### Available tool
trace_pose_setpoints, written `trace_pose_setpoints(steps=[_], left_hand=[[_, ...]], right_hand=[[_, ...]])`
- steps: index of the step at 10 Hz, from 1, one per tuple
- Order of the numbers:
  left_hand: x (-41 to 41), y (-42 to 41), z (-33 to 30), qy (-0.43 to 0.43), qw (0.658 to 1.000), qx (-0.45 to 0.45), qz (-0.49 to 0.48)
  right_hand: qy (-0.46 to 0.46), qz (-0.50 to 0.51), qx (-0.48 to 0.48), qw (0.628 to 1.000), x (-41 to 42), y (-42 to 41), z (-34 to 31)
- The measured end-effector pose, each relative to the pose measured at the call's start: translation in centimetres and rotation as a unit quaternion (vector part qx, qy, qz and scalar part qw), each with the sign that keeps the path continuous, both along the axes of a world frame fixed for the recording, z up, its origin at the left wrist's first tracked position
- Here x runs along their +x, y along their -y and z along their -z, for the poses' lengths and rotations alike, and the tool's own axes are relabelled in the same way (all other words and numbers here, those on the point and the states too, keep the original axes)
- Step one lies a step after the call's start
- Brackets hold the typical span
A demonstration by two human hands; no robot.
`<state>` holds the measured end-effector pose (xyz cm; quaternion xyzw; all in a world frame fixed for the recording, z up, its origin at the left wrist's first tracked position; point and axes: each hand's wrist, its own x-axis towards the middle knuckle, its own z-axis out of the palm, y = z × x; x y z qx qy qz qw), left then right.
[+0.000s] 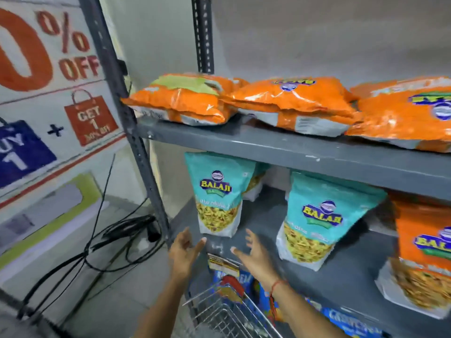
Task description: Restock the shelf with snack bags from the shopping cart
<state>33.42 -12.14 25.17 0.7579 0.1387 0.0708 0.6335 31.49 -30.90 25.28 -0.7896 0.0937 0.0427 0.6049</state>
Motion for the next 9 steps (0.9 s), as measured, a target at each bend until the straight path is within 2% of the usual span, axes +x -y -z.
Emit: trace_pose_setpoints(steps=[2, 3, 7, 9], left_hand=[[5.6, 0.2, 2.2, -0.012, 0.994, -0.082, 0.066], [7.1, 0.2, 2.4, 0.008, 0.986, -0.087, 0.145], [5.2, 0.4, 2.0, 0.028, 0.988, -0.065, 0.136], [-0.1, 0.8, -1.5, 0.078, 0.990, -0.012, 0.115]], right_hand=[[0.016, 0.003, -0.017, 1.000, 6.0, -0.5, 2.4], [0.029, -0.022, -0.032, 0.999, 7.6, -0.5, 3.1], [0.004, -0.042, -0.035, 0.998, 7.4, -0.4, 2.7], [0.014, 0.034, -0.016, 0.999, 1.0, -0.4, 0.5]])
